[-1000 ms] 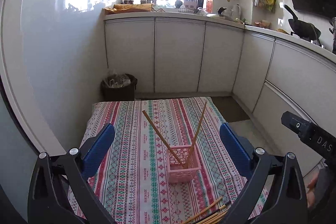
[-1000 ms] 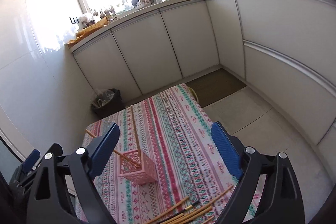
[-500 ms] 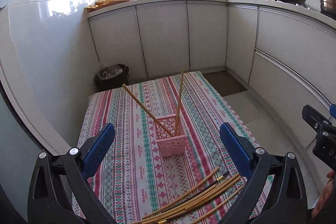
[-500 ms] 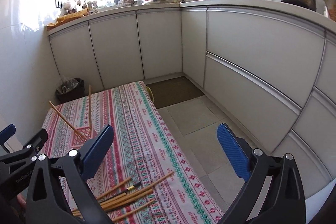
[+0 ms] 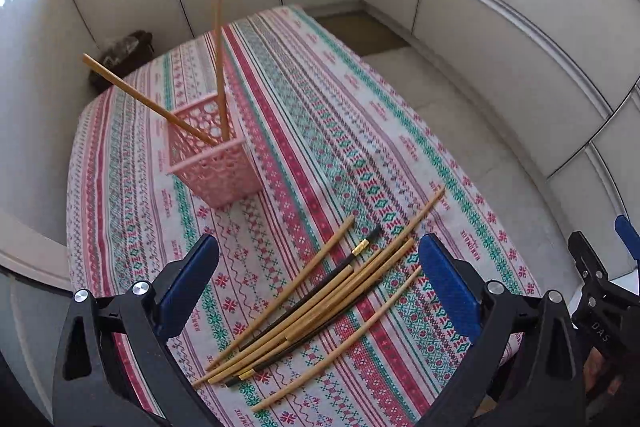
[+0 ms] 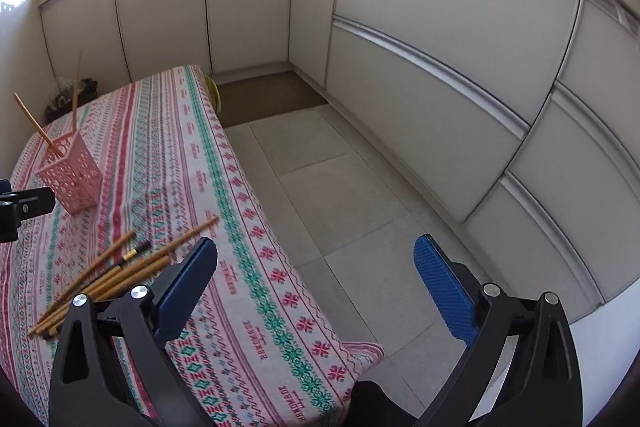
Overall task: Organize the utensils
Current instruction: 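Move the left gripper back to the pile and close on another chopstick, then lift the chopstick with the left gripper and carry it above the pink basket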
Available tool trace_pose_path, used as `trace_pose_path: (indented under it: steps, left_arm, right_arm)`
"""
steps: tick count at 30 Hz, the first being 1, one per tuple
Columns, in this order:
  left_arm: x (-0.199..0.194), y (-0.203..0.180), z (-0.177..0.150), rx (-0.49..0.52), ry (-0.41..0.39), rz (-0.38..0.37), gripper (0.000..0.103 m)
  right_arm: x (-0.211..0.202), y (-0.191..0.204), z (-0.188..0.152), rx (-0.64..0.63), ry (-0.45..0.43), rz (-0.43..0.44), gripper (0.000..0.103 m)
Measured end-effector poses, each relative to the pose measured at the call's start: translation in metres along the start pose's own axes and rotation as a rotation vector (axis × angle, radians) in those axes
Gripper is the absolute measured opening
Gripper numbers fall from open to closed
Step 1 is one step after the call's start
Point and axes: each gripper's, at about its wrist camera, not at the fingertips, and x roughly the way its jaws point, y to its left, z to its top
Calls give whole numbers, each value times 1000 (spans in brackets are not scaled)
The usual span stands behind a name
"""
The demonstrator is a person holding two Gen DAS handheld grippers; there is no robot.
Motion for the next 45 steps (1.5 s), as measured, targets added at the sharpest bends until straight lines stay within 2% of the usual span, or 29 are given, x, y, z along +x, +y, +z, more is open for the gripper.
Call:
trace_pose_path:
  steps: [2, 5, 8, 10, 13, 17, 19, 22, 24, 28, 30, 35, 38, 40, 43, 45]
  left_arm:
    - [24, 0, 3, -3, 81, -11, 96]
    - [53, -4, 5, 0, 157, 12, 96]
    - [74, -3, 8, 1, 207, -3, 93]
    - [87, 0, 10, -11, 247, -24, 77]
    - [101, -1, 14, 2, 275, -16, 66]
    - [115, -6, 18, 24, 299, -13, 59]
    - [122, -5, 21, 25, 304, -8, 51]
    - [135, -2, 22, 28, 326, -13, 31]
    - [145, 0, 23, 37, 336, -23, 28]
    - [148, 1, 27, 58, 321, -43, 23]
    - [149, 1, 26, 81, 300, -56, 17]
    - [142, 2, 17, 87, 201, -55, 14]
    - [110, 18, 8, 43, 125, -72, 14]
    - [76, 26, 2, 25, 55, -75, 13]
    - [28, 40, -9, 4, -68, -72, 13]
    - [-4, 44, -23, 8, -140, -76, 13]
  right_arm:
    - [6, -6, -1, 28, 47, 61, 96]
    - [11, -10, -3, 18, 58, 52, 96]
    - [14, -9, -4, -11, 70, 49, 96]
    - [18, -8, -4, -14, 86, 68, 96]
    - [24, -7, -4, -10, 112, 102, 96]
    - [27, -5, -3, -9, 140, 130, 96]
    - [27, -4, -3, -9, 142, 133, 96]
    - [28, -3, -2, -12, 143, 126, 96]
    - [29, -2, -2, -9, 149, 123, 96]
    - [35, 3, -2, -8, 165, 115, 96]
    - [36, 7, -2, -12, 166, 107, 96]
    - [45, 19, 5, 5, 202, 139, 96]
    - [53, 23, 13, 60, 236, 183, 89]
    - [61, 28, 19, 102, 266, 200, 89]
    - [85, 39, 29, 183, 370, 222, 89]
    - [102, 50, 34, 243, 444, 205, 84]
